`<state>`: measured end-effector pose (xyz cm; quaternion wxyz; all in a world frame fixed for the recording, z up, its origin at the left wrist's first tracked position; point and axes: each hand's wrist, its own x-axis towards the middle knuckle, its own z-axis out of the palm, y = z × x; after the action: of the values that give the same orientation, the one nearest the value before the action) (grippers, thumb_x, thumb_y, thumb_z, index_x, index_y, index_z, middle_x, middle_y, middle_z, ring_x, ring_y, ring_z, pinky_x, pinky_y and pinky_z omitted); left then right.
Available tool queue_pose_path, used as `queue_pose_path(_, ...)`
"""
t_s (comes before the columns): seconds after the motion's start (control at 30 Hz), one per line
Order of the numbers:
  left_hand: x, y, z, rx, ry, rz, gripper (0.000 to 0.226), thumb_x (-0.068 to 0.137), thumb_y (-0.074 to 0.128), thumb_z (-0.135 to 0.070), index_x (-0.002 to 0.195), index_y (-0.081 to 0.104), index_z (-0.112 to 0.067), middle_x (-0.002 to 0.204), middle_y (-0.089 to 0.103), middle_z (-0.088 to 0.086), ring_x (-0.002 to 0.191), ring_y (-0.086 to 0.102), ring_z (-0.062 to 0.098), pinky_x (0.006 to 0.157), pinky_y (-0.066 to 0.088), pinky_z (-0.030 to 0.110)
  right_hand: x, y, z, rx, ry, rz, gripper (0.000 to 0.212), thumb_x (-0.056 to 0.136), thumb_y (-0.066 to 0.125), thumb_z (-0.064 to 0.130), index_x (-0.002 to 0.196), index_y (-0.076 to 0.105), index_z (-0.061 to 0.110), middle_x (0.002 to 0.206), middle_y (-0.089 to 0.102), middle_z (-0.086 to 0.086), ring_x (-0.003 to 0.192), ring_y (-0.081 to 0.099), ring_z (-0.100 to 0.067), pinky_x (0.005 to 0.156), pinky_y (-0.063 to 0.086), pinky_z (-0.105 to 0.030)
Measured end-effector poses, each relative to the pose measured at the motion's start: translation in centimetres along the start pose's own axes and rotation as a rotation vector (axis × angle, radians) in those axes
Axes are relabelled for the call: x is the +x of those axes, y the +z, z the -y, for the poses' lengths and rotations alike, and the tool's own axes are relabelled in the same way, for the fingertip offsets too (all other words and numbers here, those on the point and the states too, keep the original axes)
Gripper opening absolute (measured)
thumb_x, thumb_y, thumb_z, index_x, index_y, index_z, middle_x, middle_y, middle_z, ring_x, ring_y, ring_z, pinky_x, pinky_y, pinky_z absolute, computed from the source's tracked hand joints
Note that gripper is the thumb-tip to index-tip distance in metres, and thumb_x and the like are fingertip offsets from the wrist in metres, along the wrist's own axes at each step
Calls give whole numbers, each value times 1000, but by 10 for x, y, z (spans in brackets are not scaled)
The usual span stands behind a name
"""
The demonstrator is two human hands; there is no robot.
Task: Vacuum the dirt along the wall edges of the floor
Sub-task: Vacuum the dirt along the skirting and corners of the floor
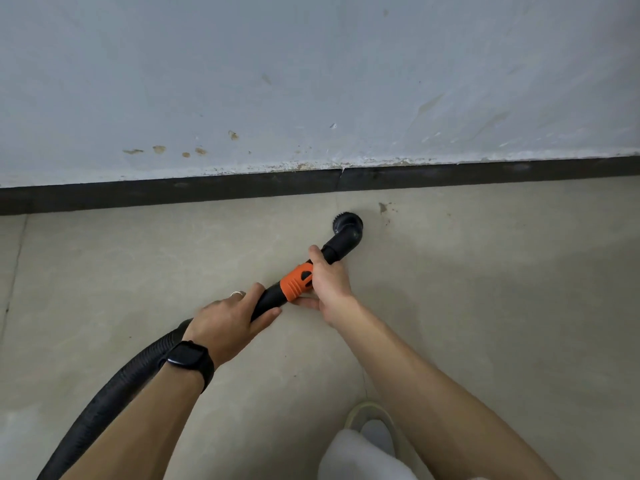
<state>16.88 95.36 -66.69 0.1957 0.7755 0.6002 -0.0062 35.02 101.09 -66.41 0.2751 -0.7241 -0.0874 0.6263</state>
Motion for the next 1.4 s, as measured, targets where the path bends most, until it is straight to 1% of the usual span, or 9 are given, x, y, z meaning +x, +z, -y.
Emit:
queue_pose_path(0.13, -21, 19, 0, 43, 169, -37, 57, 85, 18, -75, 97, 47, -27, 66, 54, -5, 52, 58, 21, 42, 40, 29, -25, -23, -38, 131, 47, -40, 48, 100, 60, 49, 128, 50, 12, 123, 65, -16, 106, 69, -33, 57, 62, -42)
queue_pose_path(0.23, -28, 30, -13, 60, 275, -69, 49, 88, 26, -71, 93, 48, -28, 61, 52, -6, 45, 55, 20, 36, 41, 28, -39, -47, -55, 194, 70, -63, 48, 102, 58, 46, 129, 50, 8, 125, 63, -20, 109, 67, -34, 55, 61, -39)
queue_pose_path(0.3, -30, 35, -23, 31, 291, -60, 47, 88, 28, -71, 94, 47, -29, 63, 53, -6, 47, 56, 21, 37, 41, 29, -43, -60, -58, 203, 70, -77, 47, 103, 57, 44, 128, 52, 5, 120, 65, -20, 102, 68, -31, 54, 60, -38)
queue_pose_path(0.43, -26, 42, -41, -9, 276, -73, 47, 89, 26, -72, 94, 44, -29, 65, 54, -6, 49, 57, 23, 39, 41, 29, -41, -77, -49, 199, 40, -86, 39, 104, 57, 41, 122, 56, 5, 104, 70, -16, 90, 70, -25, 52, 60, -37)
queue_pose_path(0.6, -9, 40, -53, 8, 254, -97, 47, 90, 25, -70, 92, 43, -27, 60, 53, -6, 43, 54, 22, 36, 38, 26, -27, -85, -31, 180, 8, -54, 37, 103, 59, 41, 121, 57, 9, 101, 74, -12, 88, 72, -23, 58, 62, -42)
queue_pose_path(0.73, 1, 36, -60, 18, 227, -101, 53, 93, 14, -71, 92, 41, -26, 59, 50, -7, 40, 51, 19, 35, 30, 24, -14, -88, -18, 153, -16, -25, 39, 102, 59, 42, 121, 57, 7, 96, 74, -10, 84, 73, -24, 62, 63, -45)
queue_pose_path(1.0, 19, 33, -64, 7, 195, -104, 57, 91, 12, -73, 95, 42, -25, 60, 50, -7, 42, 51, 19, 39, 25, 23, 2, -85, 0, 120, -51, -26, 34, 102, 59, 42, 123, 55, 15, 97, 75, -7, 89, 73, -23, 60, 63, -43)
queue_pose_path(1.13, 26, 30, -68, 13, 172, -101, 57, 92, 14, -71, 95, 44, -24, 59, 49, -8, 39, 49, 18, 38, 15, 20, 8, -84, 8, 98, -62, -32, 36, 102, 59, 43, 124, 54, 15, 96, 75, -5, 91, 74, -23, 59, 63, -42)
queue_pose_path(1.4, 37, 27, -72, 6, 123, -81, 54, 91, 18, -71, 97, 43, -24, 60, 51, -6, 40, 50, 20, 38, 23, 22, 19, -79, 23, 62, -64, -21, 44, 100, 61, 47, 130, 50, 16, 103, 76, -8, 101, 73, -26, 74, 64, -56)
